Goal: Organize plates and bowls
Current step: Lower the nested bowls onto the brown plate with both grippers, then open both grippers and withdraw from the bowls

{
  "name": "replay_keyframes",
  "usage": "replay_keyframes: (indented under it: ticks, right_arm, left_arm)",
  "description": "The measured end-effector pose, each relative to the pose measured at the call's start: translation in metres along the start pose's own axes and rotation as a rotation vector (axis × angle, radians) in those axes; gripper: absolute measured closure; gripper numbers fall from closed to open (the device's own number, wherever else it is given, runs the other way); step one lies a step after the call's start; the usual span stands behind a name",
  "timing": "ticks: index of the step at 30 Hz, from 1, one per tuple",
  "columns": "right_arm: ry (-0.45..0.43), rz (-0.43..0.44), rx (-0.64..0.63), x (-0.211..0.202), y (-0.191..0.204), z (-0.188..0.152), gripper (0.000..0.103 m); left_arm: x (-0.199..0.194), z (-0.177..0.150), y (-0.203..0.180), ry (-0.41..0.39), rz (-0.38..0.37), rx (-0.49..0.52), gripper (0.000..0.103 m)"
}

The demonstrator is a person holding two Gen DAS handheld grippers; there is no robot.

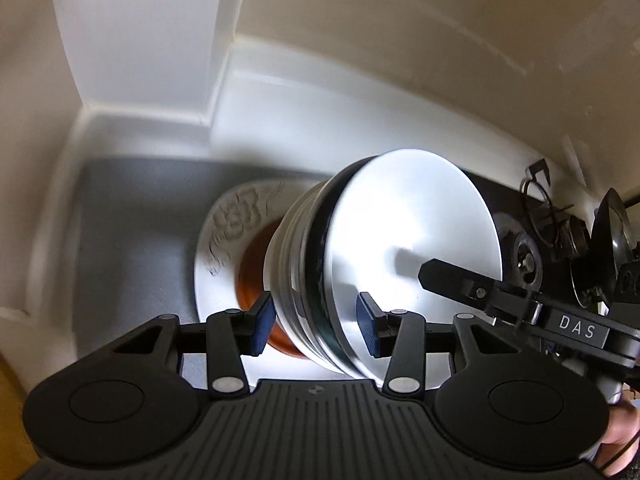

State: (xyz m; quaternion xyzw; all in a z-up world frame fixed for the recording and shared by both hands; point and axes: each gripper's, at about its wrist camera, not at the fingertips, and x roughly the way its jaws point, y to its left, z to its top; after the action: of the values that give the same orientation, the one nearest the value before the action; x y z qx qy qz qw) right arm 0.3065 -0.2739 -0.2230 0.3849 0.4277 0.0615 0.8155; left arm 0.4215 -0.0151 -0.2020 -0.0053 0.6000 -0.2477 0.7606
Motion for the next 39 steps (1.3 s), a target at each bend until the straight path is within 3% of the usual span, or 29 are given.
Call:
replay_keyframes:
  ticks: [7, 12, 20, 28, 30, 34, 37, 39]
  right_arm:
    - [0.060, -0.054, 0.007, 0.032, -0.029, -0.014, 0.056]
    - [0.049, -0.076, 0.029, 0.042, -0.039, -0.017, 0.056]
    - [0.071, -0.101, 0.036, 0.059, -0.047, -0.015, 0.056]
    - [0.055, -0.114, -0.033, 0.063, -0.041, -0.018, 0.056]
    - [0.037, -0.148, -0.083, 0.062, -0.034, -0.021, 0.054]
    - [-0.044, -0.288, -0.128, 0.045, -0.014, -0.036, 0.024]
    - [-0.104, -0.357, -0.173, 0.024, 0.003, -0.054, 0.018]
    - [-0.122, -0.389, -0.188, 0.009, 0.015, -0.067, 0.015]
  left_arm:
    - [0.053, -0.004, 0.008, 0.053, 0.016, -0.037, 0.056]
    - [0.072, -0.003, 0.016, 0.064, -0.002, -0.050, 0.056]
    - [0.090, 0.000, 0.028, 0.082, -0.019, -0.073, 0.056]
    - [0.087, -0.006, 0.035, 0.048, -0.056, -0.064, 0.058]
    - [0.082, -0.011, 0.038, 0.021, -0.070, -0.074, 0.058]
    - [0.052, -0.027, 0.034, -0.121, 0.007, -0.080, 0.041]
    - [0.019, -0.044, 0.019, -0.238, 0.074, -0.018, 0.034]
    - [-0.008, -0.061, 0.005, -0.298, 0.142, 0.002, 0.024]
